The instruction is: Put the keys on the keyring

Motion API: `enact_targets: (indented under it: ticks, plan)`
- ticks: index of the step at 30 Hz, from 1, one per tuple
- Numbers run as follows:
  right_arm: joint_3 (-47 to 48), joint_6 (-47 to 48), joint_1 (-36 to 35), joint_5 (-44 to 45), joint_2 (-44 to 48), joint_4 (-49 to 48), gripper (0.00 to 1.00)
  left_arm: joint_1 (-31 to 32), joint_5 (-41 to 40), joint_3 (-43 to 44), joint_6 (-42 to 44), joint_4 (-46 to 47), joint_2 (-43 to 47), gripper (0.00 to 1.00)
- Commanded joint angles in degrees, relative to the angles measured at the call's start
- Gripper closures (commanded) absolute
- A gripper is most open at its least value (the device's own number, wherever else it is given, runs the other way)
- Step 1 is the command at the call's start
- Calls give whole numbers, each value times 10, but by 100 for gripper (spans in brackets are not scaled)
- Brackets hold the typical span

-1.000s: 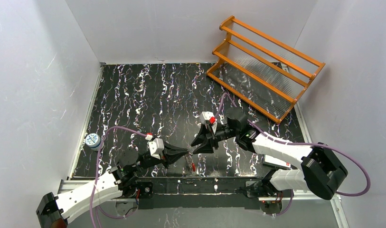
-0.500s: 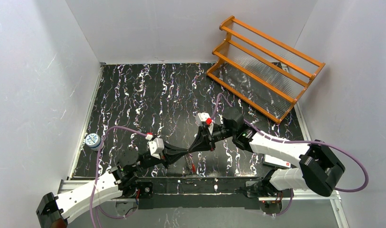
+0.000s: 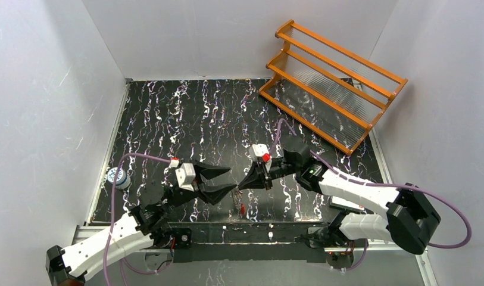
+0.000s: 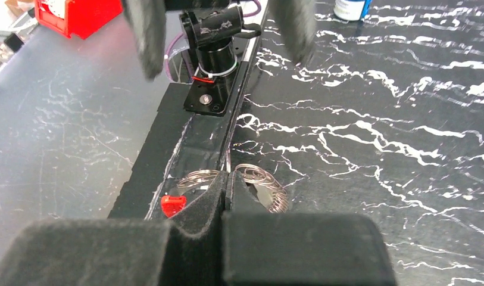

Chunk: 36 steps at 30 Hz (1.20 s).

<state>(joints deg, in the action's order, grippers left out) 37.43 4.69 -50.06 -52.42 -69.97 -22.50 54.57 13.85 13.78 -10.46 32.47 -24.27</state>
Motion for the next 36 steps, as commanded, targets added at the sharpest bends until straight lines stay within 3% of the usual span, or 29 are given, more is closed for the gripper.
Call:
enact_targets:
  ticks: [1, 4, 5, 6, 14, 22, 34, 36]
  plan:
    - [-16, 61, -3, -18, 46, -10, 99, 2, -14, 41, 28, -67, 24, 46]
    - [-32, 122, -2, -44, 73, -12, 99, 2, 9, 46, 64, -120, 41, 45]
    - [-38, 151, -3, -50, 83, -9, 99, 2, 18, 47, 78, -137, 48, 17]
    - [-45, 180, -3, -54, 94, -10, 99, 2, 25, 48, 93, -155, 55, 4]
    - [-62, 474, -3, -79, 158, 80, 99, 2, 85, 52, 212, -228, 86, 2]
    - [-51, 572, -4, -64, 174, 111, 99, 2, 126, 80, 273, -233, 21, 2]
    - [-33, 586, -6, -60, 174, 160, 99, 2, 170, 118, 252, -191, -83, 40]
    - [-34, 547, -6, -50, 174, 147, 99, 2, 176, 115, 246, -178, -85, 55]
